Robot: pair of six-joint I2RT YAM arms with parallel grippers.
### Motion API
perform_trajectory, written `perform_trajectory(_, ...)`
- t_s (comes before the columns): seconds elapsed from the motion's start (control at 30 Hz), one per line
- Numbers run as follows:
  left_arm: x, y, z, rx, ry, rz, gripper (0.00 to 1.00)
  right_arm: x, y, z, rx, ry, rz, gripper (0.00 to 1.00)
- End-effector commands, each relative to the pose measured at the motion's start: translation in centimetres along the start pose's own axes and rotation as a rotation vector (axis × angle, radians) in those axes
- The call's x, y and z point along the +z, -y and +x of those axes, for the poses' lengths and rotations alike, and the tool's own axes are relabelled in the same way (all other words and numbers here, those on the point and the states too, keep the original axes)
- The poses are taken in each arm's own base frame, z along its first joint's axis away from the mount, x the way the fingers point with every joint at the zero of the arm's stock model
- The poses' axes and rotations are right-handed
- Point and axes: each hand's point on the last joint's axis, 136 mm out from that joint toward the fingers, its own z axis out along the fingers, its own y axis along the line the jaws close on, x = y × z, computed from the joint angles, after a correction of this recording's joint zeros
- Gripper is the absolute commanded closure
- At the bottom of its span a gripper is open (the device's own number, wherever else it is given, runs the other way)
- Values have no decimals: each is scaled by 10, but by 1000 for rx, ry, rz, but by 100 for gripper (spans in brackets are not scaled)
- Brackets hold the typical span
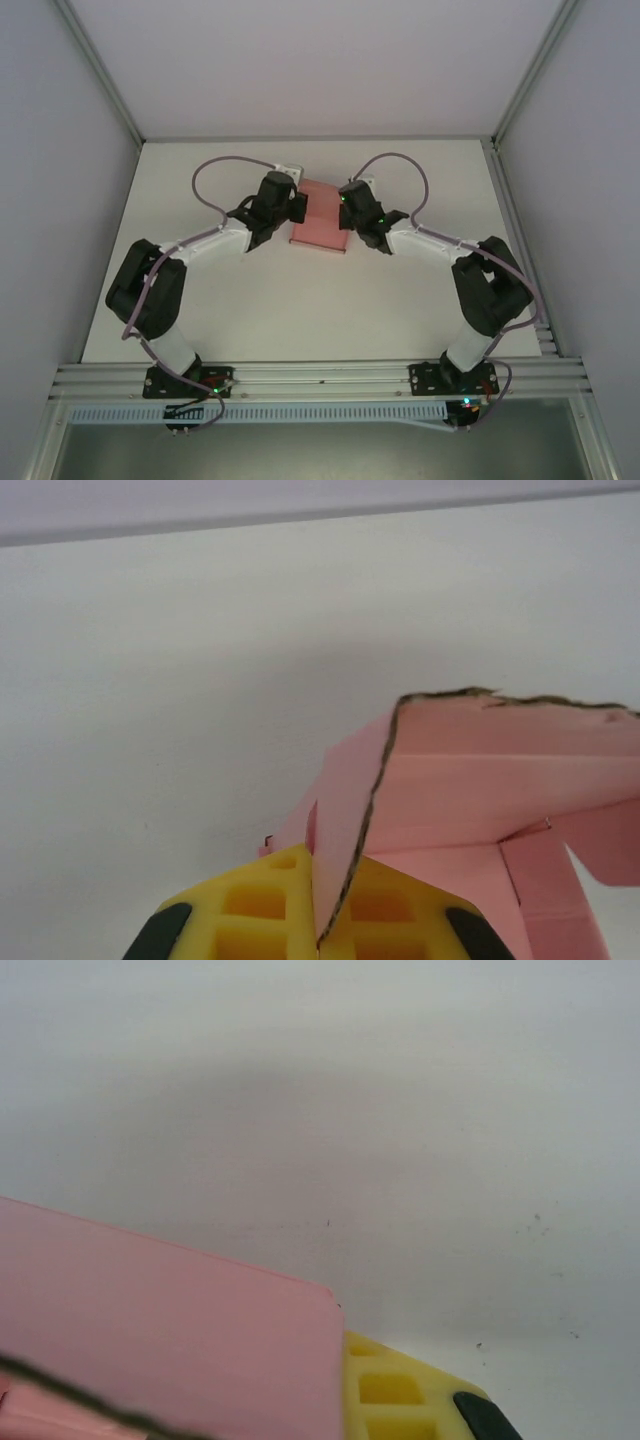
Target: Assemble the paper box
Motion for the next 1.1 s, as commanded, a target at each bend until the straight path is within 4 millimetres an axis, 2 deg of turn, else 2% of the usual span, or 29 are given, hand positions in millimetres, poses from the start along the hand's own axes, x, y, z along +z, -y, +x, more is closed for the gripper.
perform_trajectory(0.0,-7,28,-2,-87,78,103,100,-11,-27,-26,94,152,-79,100)
perform_trajectory(0.1,-12,31,4,-98,87,115,100,-11,-24,-22,115,149,-54,100)
perform_trajectory(0.23,-16,27,10,-105,78,95,100,-14,-31,-19,139,158,-66,100)
perform_trajectory(0.4,-18,30,30,-137,70,115,100,-12,-40,-1,96,145,-70,100)
perform_trajectory(0.53,-23,29,48,-177,78,125,100,-14,-36,13,78,133,-55,100)
perform_trajectory(0.73,-34,21,73,-141,46,104,100,-21,-32,34,54,156,-67,100)
perform_trajectory(0.9,-43,27,91,-96,30,118,100,-26,-28,52,-11,171,-52,100)
perform_trajectory(1.07,-52,32,106,-105,31,132,100,-33,-23,61,-18,187,-49,100)
